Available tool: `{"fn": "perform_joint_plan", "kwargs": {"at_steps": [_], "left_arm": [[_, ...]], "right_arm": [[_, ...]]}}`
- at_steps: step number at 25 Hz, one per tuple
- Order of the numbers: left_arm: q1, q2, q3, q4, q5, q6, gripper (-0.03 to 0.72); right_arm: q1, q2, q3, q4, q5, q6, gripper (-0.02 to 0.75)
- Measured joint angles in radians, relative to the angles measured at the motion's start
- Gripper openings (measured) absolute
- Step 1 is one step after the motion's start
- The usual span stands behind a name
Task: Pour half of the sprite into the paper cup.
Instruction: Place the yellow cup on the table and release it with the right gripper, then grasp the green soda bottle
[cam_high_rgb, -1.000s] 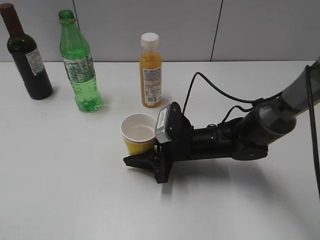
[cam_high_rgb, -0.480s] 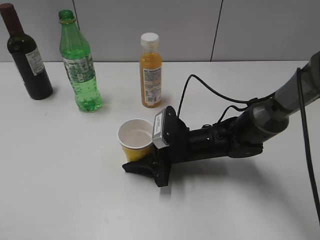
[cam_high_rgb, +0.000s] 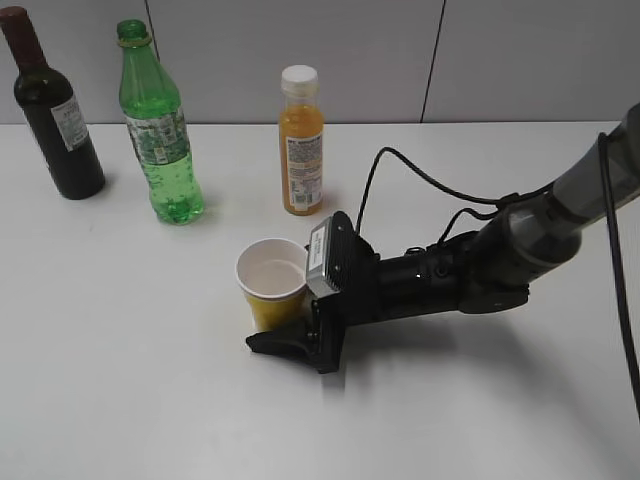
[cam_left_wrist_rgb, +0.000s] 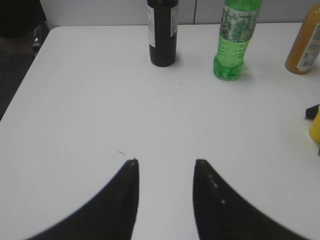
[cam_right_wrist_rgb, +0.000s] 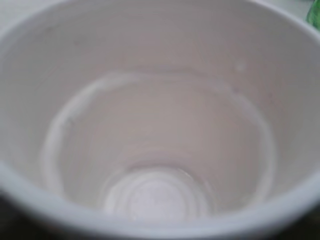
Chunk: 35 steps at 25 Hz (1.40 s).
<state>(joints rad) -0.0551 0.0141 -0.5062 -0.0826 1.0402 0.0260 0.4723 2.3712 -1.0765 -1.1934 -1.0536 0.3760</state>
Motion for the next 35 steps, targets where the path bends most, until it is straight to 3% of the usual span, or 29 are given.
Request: {"fn": "perform_joint_plan", "kwargs": {"at_steps": [8,18,22,25,30,35], "left_arm": [[0.0,0.0,0.0,0.0,0.0,0.0,0.283],[0.0,0.0,0.0,0.0,0.0,0.0,0.283],[0.0,0.0,0.0,0.0,0.0,0.0,0.283],[0.0,0.0,0.0,0.0,0.0,0.0,0.283],[0.0,0.0,0.0,0.0,0.0,0.0,0.283],[0.0,0.0,0.0,0.0,0.0,0.0,0.283]], "right_arm": [[-0.059,-0.047,0.092,-0.013,-0.003,-0.023,0.659],[-0.192,-0.164,0.21,-0.014,-0.001,-0.053,0.659],[-0.231,-0.238,0.25,0.001,0.058,-0.054,0.657],[-0.243,-0.307,0.267,0.08,0.147,-0.055,0.655],[-0.244,-0.406,0.268,0.322,0.301,-0.055,0.649],[-0.244,-0.476,0.263,0.515,0.561,-0.055,0.643]]}}
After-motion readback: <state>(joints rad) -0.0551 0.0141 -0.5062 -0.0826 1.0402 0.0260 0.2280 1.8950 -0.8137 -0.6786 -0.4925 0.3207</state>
